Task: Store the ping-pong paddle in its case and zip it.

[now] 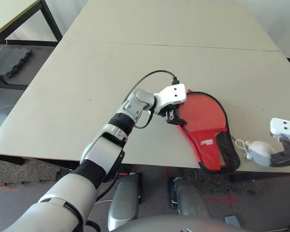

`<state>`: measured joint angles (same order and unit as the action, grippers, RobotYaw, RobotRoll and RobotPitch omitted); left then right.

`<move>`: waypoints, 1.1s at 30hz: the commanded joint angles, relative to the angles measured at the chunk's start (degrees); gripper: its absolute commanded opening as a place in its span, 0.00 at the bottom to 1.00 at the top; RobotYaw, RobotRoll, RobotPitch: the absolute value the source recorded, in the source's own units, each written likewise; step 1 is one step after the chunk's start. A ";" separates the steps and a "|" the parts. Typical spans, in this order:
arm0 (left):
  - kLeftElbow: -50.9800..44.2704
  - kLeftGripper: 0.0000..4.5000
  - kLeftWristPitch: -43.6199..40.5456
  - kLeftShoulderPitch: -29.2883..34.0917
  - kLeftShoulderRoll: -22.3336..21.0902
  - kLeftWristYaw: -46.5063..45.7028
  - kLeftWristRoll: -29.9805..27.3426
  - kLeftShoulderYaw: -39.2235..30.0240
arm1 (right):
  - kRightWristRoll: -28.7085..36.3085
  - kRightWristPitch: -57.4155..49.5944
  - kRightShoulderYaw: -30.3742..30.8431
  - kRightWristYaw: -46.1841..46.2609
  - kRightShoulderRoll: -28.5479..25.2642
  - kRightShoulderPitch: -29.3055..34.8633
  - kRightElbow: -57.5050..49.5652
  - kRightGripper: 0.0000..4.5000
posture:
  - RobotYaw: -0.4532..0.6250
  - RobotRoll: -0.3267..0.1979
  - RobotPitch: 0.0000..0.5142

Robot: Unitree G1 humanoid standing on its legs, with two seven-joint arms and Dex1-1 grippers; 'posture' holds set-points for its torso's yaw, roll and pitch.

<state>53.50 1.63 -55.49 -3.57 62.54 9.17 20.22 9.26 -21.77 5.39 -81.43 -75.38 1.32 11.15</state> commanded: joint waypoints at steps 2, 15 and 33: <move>3.17 1.00 -1.50 1.90 -0.79 -0.20 2.37 2.05 | -3.34 -2.30 2.83 2.09 2.50 1.61 5.61 0.13 | 0.39 0.62 0.35; -1.60 1.00 -3.20 3.67 -1.24 0.54 0.63 0.93 | 16.73 -21.75 -17.33 -0.75 6.97 -16.48 12.22 1.00 | 0.41 0.62 0.33; -31.00 1.00 -29.01 9.55 -12.86 -4.96 -15.32 -16.13 | 11.04 6.18 -27.52 40.28 30.66 -32.67 31.40 1.00 | 0.45 0.62 0.30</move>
<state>23.43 -27.25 -47.32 -16.05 61.28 -5.14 6.22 21.11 -19.19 -20.27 -44.67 -45.70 -31.16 40.65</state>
